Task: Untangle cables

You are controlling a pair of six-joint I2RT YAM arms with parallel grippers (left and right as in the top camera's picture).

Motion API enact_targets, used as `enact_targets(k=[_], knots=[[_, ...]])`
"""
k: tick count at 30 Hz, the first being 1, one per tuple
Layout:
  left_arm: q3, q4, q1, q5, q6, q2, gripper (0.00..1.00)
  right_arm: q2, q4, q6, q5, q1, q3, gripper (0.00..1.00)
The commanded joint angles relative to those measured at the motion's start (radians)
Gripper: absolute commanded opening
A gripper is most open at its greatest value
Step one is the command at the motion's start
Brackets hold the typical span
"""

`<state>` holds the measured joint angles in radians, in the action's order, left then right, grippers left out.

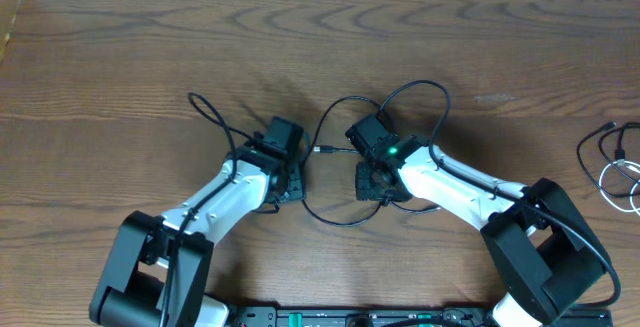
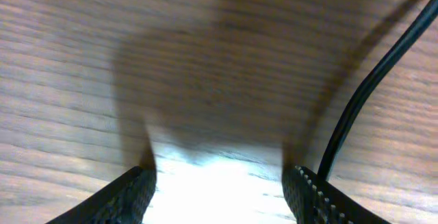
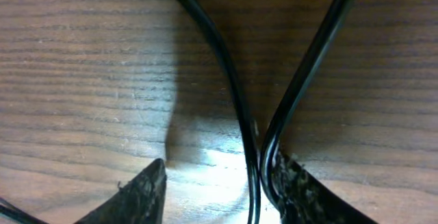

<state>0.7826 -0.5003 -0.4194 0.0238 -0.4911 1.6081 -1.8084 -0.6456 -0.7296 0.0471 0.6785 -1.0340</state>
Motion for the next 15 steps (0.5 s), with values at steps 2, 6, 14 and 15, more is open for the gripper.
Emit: enact_targets(k=[2, 6, 14, 15], knots=[[-0.048, -0.005, -0.036, 0.081, -0.050, 0.038, 0.66, -0.048, -0.018, -0.010, -0.007, 0.009, 0.016, 0.29], [-0.048, 0.003, -0.049, 0.081, -0.054, 0.038, 0.66, -0.048, -0.046, -0.010, -0.007, 0.010, 0.016, 0.07], [-0.048, 0.006, -0.050, 0.081, -0.054, 0.038, 0.66, -0.048, -0.055, -0.010, -0.008, 0.010, 0.016, 0.01], [-0.048, 0.006, -0.050, 0.081, -0.054, 0.038, 0.66, -0.048, -0.054, -0.010, -0.008, 0.010, 0.016, 0.01]])
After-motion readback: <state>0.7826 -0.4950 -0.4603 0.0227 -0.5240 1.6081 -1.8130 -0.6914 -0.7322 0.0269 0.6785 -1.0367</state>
